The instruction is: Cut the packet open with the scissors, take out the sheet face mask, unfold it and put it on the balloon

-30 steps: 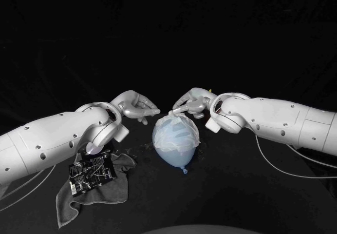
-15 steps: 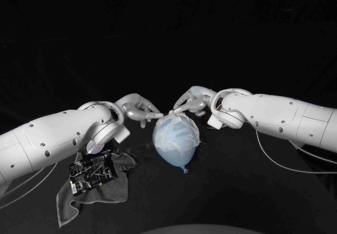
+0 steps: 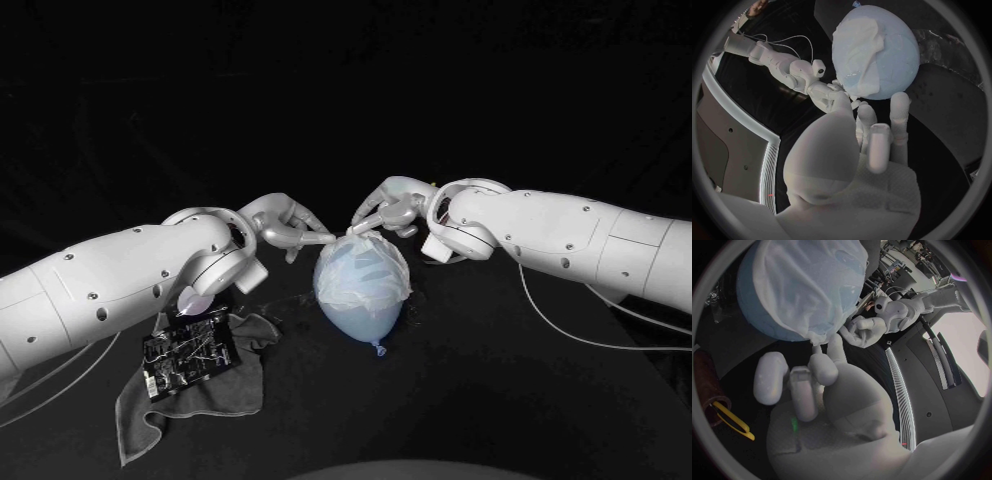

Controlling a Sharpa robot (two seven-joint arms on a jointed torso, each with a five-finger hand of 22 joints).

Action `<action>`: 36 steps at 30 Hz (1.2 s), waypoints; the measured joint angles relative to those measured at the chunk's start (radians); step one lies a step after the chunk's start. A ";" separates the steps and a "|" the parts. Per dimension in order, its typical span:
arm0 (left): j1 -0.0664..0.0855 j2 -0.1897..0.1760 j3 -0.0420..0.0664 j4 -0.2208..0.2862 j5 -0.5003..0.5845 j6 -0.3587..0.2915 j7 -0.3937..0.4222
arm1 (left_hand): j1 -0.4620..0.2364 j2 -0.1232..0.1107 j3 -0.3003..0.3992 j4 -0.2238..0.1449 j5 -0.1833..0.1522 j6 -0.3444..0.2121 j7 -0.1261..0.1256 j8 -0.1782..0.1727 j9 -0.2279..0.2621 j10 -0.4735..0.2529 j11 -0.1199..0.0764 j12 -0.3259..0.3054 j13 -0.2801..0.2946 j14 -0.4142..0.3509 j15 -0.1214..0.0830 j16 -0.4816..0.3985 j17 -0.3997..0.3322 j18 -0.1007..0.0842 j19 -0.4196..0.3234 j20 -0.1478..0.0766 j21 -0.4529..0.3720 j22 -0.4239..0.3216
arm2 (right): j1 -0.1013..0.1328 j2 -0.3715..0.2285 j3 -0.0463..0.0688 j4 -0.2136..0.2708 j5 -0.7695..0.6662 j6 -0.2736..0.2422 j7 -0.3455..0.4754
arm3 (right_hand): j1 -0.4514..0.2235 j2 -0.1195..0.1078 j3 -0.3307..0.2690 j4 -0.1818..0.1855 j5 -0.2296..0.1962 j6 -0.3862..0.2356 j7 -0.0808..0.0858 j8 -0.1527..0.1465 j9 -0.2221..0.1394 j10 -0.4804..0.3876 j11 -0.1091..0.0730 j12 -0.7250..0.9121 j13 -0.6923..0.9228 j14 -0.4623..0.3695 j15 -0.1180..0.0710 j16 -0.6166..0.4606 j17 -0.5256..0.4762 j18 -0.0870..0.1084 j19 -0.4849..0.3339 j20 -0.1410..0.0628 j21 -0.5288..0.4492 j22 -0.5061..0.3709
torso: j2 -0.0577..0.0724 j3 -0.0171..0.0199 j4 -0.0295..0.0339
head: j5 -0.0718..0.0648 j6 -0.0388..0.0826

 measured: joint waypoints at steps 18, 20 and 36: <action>0.000 0.020 0.000 -0.006 -0.059 0.004 -0.054 | 0.032 0.013 -0.008 -0.003 0.000 0.007 0.004 0.000 0.000 0.025 0.003 0.043 0.056 0.000 0.000 0.000 0.000 -0.001 0.018 0.004 0.027 0.031 | 0.001 0.010 0.000 -0.008 -0.002 0.042 0.000 | -0.016 0.000 0.000 0.000 0.000 0.045 0.002 0.005 -0.001 -0.001 0.000 0.000 0.000 0.000 0.000 0.001 0.000 -0.001 0.003 0.004 0.004 0.006 | -0.001 0.0009 -0.0007 | 0.003 -0.010; 0.000 0.020 0.000 -0.008 -0.062 0.004 -0.060 | 0.038 0.019 -0.010 -0.001 0.000 0.009 0.005 0.000 0.000 0.033 0.000 0.051 0.069 0.000 0.000 0.000 0.000 -0.001 0.022 0.000 0.031 0.038 | 0.001 0.010 0.000 -0.009 -0.002 0.045 -0.001 | -0.016 0.000 0.000 0.000 0.000 0.053 0.002 0.006 -0.001 -0.001 0.000 0.000 0.000 0.000 0.000 0.001 0.000 -0.001 0.003 0.004 0.004 0.006 | -0.001 0.0010 -0.0007 | 0.002 -0.011; 0.000 0.022 0.000 0.004 -0.074 0.044 -0.087 | 0.079 0.047 -0.011 0.000 0.000 0.081 -0.019 0.030 0.012 0.069 -0.014 0.090 0.136 0.004 -0.004 0.004 0.000 -0.008 0.032 -0.004 0.049 0.061 | 0.002 0.014 0.000 -0.015 -0.003 0.052 -0.001 | 0.000 0.032 0.001 -0.029 0.000 0.141 -0.033 0.033 -0.003 -0.010 -0.014 0.004 0.000 -0.004 -0.012 0.000 0.000 -0.007 0.016 -0.009 0.015 0.019 | -0.001 0.0011 -0.0007 | 0.003 -0.015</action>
